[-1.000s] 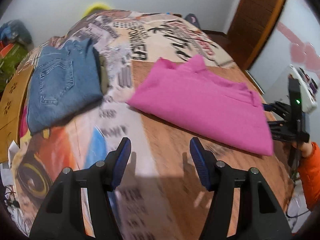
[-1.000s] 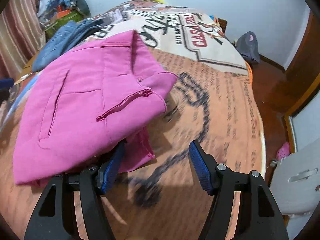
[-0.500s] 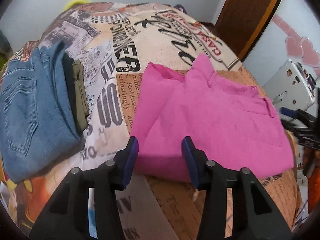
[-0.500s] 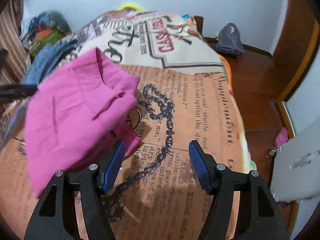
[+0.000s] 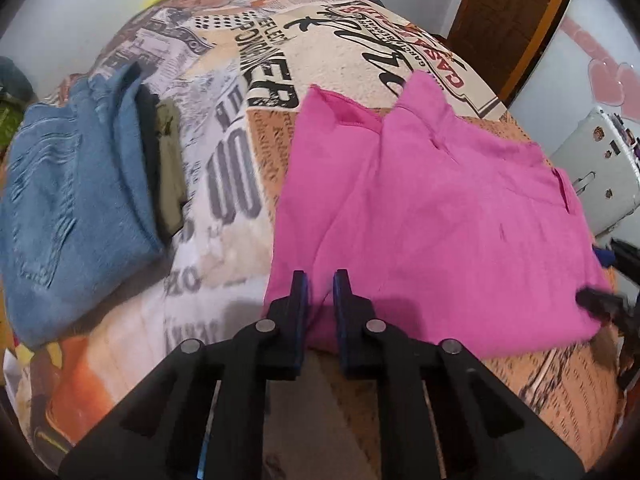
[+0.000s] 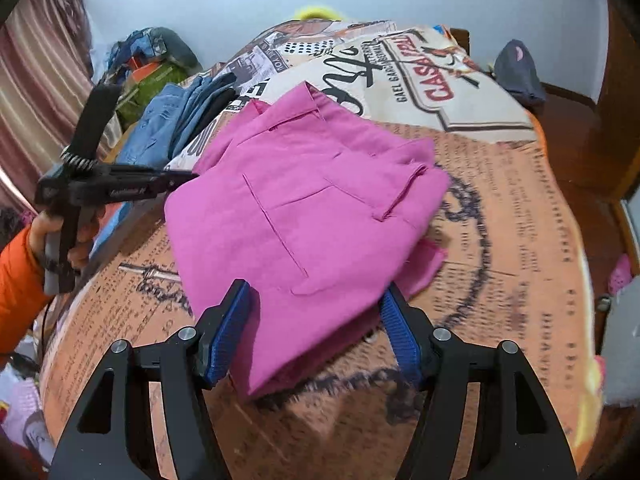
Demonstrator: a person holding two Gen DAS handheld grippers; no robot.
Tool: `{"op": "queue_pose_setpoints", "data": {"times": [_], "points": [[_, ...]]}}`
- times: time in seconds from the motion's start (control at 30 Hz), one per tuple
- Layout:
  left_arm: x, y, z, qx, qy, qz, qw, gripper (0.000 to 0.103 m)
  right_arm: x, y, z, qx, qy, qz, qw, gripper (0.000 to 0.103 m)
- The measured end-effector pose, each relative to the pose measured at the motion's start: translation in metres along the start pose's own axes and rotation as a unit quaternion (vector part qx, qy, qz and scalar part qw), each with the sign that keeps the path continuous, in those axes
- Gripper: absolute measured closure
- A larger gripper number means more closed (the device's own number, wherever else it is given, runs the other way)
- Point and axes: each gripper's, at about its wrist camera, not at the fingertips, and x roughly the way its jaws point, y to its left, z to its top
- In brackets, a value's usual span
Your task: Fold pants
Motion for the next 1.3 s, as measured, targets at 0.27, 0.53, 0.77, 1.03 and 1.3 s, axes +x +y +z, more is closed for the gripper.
{"op": "queue_pose_setpoints", "data": {"times": [0.27, 0.53, 0.77, 1.03, 1.3], "points": [[-0.028, 0.005, -0.032, -0.041, -0.014, 0.008, 0.9990, 0.091, 0.016, -0.007, 0.019, -0.019, 0.007, -0.009, 1.000, 0.056], [-0.046, 0.019, -0.043, -0.071, -0.001, -0.009, 0.9974, 0.091, 0.028, -0.004, 0.032, -0.048, 0.015, -0.024, 0.998, 0.078], [-0.067, 0.022, -0.025, -0.068, -0.031, -0.015, 0.9971, 0.091, 0.012, -0.011, 0.042, -0.041, 0.006, -0.021, 0.999, 0.078], [-0.042, 0.013, 0.029, -0.044, -0.038, -0.028, 0.9979, 0.080, 0.019, -0.026, 0.074, -0.031, -0.008, -0.039, 0.999, 0.077], [0.002, 0.016, 0.042, -0.058, -0.014, -0.043, 0.9973, 0.063, 0.051, -0.033, 0.089, -0.025, 0.005, -0.028, 0.999, 0.075]]}}
